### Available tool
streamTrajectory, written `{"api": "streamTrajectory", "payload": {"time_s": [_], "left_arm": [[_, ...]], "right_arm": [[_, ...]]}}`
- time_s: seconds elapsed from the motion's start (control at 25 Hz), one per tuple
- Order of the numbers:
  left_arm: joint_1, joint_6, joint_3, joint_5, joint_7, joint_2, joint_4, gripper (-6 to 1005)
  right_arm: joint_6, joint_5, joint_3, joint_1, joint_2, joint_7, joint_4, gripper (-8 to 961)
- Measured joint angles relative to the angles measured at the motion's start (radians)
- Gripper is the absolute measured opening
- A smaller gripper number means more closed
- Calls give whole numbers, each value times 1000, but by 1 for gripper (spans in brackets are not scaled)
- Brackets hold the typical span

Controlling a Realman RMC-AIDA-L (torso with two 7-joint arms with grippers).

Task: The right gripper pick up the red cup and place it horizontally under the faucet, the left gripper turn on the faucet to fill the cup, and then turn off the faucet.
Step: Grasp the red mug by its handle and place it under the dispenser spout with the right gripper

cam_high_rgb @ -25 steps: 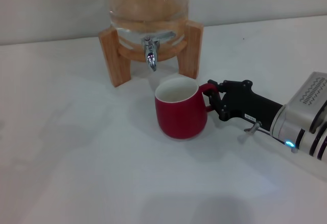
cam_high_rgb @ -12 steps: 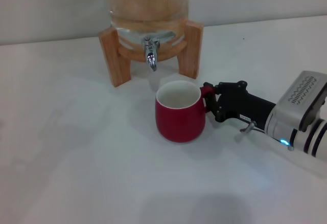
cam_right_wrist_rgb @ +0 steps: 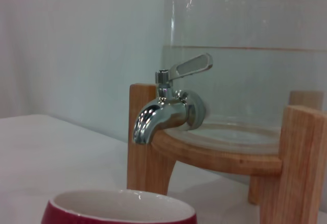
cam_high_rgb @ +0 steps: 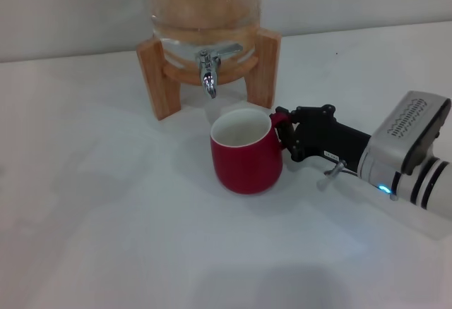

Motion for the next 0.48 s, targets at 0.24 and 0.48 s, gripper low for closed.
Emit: {"api": "streamTrajectory", "payload": {"time_s": [0.24, 0.48], "left_arm": [[0, 0, 0, 0, 1, 0, 0, 872], [0, 0, 0, 0, 1, 0, 0, 872]], "right_arm": [[-26, 0, 14, 17, 0, -3, 8, 105], [-51, -2, 39, 34, 0, -2, 21, 100]]}}
